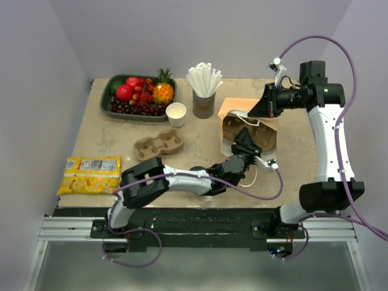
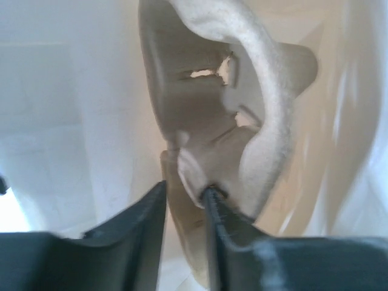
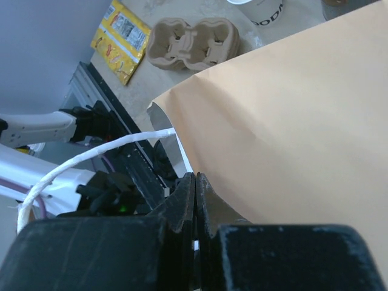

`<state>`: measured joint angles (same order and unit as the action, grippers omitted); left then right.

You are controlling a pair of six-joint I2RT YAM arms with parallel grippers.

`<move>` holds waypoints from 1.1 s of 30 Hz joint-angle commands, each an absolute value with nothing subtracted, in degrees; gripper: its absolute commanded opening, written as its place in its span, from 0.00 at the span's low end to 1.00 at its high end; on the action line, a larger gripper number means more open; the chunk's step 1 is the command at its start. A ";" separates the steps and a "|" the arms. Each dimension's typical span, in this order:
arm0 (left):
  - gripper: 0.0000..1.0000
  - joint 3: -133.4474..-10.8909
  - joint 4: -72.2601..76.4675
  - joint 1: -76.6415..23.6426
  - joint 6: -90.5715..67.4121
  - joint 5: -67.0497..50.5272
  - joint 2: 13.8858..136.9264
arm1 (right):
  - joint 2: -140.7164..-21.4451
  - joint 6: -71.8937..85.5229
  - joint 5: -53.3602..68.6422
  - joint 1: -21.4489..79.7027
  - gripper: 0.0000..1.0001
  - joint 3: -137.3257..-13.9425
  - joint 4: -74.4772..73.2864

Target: Pack the takeout coffee

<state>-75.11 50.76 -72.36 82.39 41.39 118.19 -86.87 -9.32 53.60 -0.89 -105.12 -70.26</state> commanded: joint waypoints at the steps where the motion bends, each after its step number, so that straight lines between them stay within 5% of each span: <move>1: 0.39 -76.99 35.45 -74.18 64.88 42.37 112.15 | -85.34 -9.40 52.38 -1.32 0.00 -104.33 -66.71; 10: 0.64 -77.25 20.59 -74.53 48.62 30.77 104.77 | -85.96 -11.25 49.92 -1.41 0.00 -103.80 -65.75; 19: 0.68 -76.73 20.02 -73.92 45.61 29.27 107.93 | -80.52 -14.58 50.45 -1.23 0.00 -95.55 -60.30; 23: 0.78 -76.20 22.58 -72.43 47.54 28.39 107.67 | -75.86 -16.87 47.55 -1.32 0.00 -89.57 -58.36; 28: 0.93 -79.36 16.37 -69.00 40.18 16.98 102.93 | -71.73 -17.84 46.50 -1.23 0.00 -85.08 -56.52; 33: 0.95 -76.56 13.97 -68.82 36.13 7.32 99.06 | -69.96 -17.40 44.91 -1.32 0.00 -82.71 -54.41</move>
